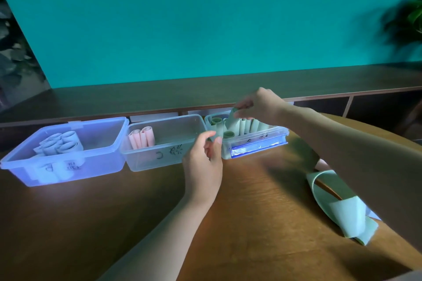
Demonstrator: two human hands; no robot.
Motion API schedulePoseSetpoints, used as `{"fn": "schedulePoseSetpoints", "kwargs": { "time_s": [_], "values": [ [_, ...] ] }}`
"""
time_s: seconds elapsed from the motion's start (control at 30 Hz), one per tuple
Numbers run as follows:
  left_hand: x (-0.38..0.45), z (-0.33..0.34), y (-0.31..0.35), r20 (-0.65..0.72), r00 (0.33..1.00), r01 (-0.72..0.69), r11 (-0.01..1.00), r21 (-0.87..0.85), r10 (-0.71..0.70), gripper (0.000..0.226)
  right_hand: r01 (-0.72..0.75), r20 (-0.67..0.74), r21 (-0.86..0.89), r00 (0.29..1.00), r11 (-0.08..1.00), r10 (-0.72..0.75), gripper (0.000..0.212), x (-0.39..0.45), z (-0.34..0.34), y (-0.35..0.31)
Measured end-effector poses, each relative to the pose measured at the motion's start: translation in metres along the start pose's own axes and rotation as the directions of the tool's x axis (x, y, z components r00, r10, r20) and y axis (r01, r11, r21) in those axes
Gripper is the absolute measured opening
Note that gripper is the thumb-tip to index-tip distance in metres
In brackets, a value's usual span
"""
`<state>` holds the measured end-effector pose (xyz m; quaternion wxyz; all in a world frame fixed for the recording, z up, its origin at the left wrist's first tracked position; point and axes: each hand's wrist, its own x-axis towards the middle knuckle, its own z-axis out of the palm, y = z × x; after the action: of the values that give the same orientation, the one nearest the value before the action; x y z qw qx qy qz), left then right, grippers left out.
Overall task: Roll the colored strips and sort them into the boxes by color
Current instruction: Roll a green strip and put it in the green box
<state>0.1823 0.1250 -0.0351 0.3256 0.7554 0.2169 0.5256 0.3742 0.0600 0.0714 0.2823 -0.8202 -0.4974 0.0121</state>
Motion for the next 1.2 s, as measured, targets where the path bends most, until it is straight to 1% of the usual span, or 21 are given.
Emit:
{"fn": "schedulePoseSetpoints", "kwargs": {
  "time_s": [0.23,0.3,0.47,0.53,0.6,0.73,0.8,0.93,1.1,1.2],
  "values": [
    [0.0,0.0,-0.001,-0.019,1.0,-0.001,1.0,-0.018,0.001,0.02,-0.048,0.09,0.102,0.995,0.994,0.039,0.027,0.021,0.012,-0.015],
    [0.001,0.001,-0.001,-0.029,1.0,0.0,1.0,-0.023,-0.001,0.02,-0.058,0.11,0.093,0.993,0.994,0.048,0.029,0.024,0.01,-0.02],
    [0.001,0.001,-0.002,-0.052,0.999,0.005,1.0,-0.031,-0.007,0.018,-0.05,0.077,0.019,0.996,0.999,0.049,0.023,0.022,0.002,-0.026],
    [0.001,0.002,-0.001,-0.054,0.999,0.007,1.0,-0.028,-0.008,0.017,-0.056,0.053,0.03,0.997,0.998,0.054,0.018,0.022,-0.003,-0.026],
    [0.001,0.002,-0.001,-0.055,0.999,0.003,1.0,-0.03,-0.005,0.017,-0.071,0.052,0.035,0.996,0.997,0.069,0.017,0.021,-0.005,-0.027],
    [0.0,0.002,-0.001,-0.056,0.998,-0.004,1.0,-0.023,0.003,0.018,-0.079,0.121,0.023,0.99,0.997,0.075,0.024,0.021,0.003,-0.031],
    [0.0,0.002,-0.001,-0.048,0.999,-0.006,1.0,-0.028,0.004,0.018,-0.068,0.151,0.017,0.986,0.998,0.065,0.024,0.022,0.009,-0.033],
    [0.0,0.002,-0.002,-0.03,1.0,0.006,0.999,-0.037,-0.007,0.016,-0.022,0.26,-0.072,0.965,0.997,0.04,0.026,0.021,0.016,-0.04],
    [0.0,0.003,-0.003,-0.032,0.999,0.003,1.0,-0.029,-0.004,0.014,-0.02,0.328,-0.058,0.944,0.998,0.039,0.035,0.025,0.025,-0.036],
    [0.0,0.003,-0.003,-0.045,0.999,0.007,1.0,-0.026,-0.008,0.015,-0.022,0.348,-0.025,0.937,0.999,0.029,0.035,0.026,0.026,-0.033]
  ]
}}
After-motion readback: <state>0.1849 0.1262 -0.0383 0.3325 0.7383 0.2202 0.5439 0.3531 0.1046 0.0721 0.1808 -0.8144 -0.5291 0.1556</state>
